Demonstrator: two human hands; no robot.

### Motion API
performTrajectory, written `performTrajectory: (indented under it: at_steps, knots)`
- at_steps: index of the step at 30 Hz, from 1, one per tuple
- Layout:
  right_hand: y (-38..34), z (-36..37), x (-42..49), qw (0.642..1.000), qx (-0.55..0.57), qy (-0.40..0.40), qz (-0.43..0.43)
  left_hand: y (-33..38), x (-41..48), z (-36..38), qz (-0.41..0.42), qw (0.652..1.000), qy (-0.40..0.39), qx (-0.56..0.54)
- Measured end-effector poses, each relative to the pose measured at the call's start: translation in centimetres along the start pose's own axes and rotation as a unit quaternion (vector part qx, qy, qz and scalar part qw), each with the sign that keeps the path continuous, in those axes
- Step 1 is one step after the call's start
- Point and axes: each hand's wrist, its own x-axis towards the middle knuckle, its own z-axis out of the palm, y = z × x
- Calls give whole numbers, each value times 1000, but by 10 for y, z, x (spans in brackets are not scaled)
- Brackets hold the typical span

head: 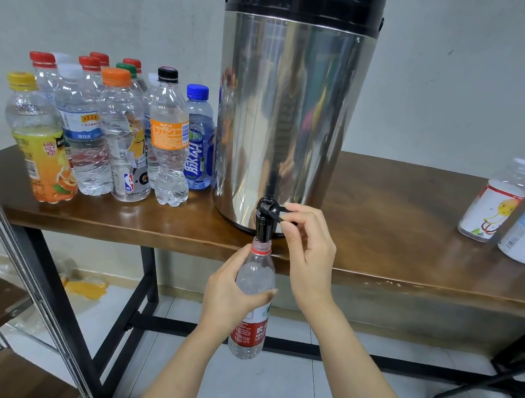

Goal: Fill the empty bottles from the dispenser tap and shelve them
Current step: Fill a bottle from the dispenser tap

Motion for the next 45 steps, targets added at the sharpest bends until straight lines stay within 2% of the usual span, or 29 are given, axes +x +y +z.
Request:
performTrajectory:
  at_steps: [13,18,24,30,34,37,40,43,45]
  knots:
    - [1,-2,1,1000,-22,-3,-19,1,-1,-1,-6,1000,-6,1]
    - [5,-4,6,994,-58,-3,-92,2,-2,0,-16,1000,-2,-8]
    - [6,-7,13,974,-157,-8,-165,0,0,-1,-14,1000,-2,-18]
    - [2,-8,18,964,-167,-15,-205,-3,0,-1,-11,1000,2,-16]
    - [-16,1,46,944,-195,-76,-256,-5,1,-1,-21,1000,-2,-23]
    - [-31,16,69,945,-228,-118,-202,-6,0,1,-26,999,-6,-24]
    - [-34,19,69,972,-154,-125,-123,-5,0,-1,-17,1000,-7,-20]
    - [-34,15,63,983,-100,-136,-78,-3,0,-2,-10,1000,-9,-13]
    - [-32,10,57,986,-64,-150,-17,-2,-1,-4,-8,1000,-6,-14]
